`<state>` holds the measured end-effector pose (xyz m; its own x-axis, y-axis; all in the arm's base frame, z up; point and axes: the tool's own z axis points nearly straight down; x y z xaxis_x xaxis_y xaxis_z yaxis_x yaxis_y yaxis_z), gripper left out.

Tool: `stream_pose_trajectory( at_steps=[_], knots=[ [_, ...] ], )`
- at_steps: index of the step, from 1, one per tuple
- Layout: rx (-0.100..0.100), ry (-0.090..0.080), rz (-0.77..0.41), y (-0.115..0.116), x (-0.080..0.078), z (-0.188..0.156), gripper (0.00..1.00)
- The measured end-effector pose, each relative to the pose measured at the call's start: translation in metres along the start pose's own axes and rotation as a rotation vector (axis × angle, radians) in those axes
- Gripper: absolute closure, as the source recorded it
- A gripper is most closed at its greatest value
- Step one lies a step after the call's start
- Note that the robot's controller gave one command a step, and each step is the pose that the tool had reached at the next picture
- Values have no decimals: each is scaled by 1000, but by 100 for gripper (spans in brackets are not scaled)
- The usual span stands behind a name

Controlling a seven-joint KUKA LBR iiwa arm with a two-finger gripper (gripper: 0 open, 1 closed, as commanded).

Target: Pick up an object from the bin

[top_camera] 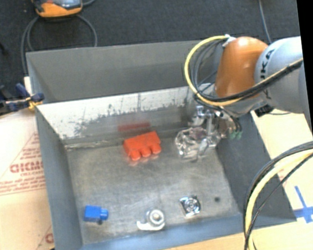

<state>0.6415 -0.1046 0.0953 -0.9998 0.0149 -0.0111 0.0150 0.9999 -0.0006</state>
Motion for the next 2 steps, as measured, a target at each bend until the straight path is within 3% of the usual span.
stream_pose_trajectory(
  at_steps=[1,2],
  knots=[
    [1,1,-1,0,0,2,100],
    [0,2,17,-1,3,-112,100]
  ],
)
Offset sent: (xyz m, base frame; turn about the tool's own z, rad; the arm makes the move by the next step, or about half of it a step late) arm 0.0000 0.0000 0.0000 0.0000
